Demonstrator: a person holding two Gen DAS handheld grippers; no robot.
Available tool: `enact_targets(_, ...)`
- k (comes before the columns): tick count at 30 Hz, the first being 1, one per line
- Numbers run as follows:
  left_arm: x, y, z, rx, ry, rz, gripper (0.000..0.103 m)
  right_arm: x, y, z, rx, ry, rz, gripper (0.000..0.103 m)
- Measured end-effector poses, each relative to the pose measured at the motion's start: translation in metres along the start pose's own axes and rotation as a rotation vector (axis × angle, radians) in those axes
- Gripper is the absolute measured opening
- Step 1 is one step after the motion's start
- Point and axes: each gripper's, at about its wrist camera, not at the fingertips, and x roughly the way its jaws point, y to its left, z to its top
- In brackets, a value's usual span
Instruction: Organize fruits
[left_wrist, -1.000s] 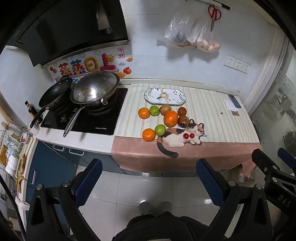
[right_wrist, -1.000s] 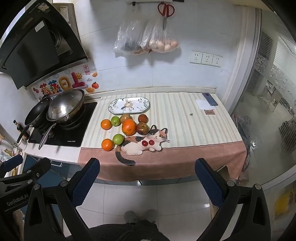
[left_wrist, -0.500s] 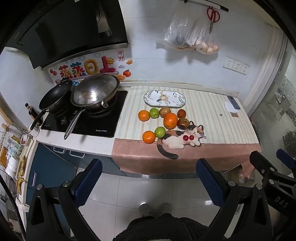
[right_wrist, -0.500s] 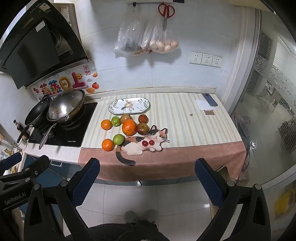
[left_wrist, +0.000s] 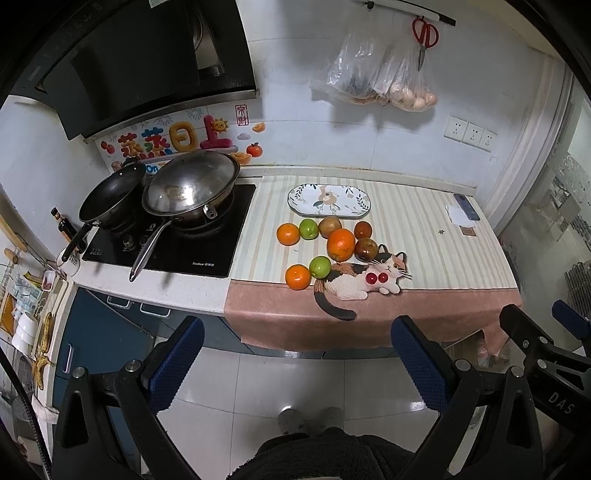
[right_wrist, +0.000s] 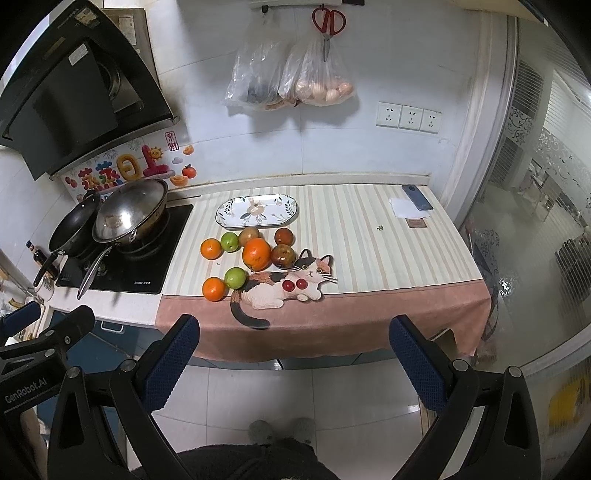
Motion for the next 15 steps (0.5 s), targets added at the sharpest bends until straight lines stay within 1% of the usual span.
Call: enact_targets(15,0.0031,0.0000,0.0033,0.002,0.002,-0.004,0.103,-0.0011,-0.0042,-0.0010,-0.001,-0.002,-0.001,0.103)
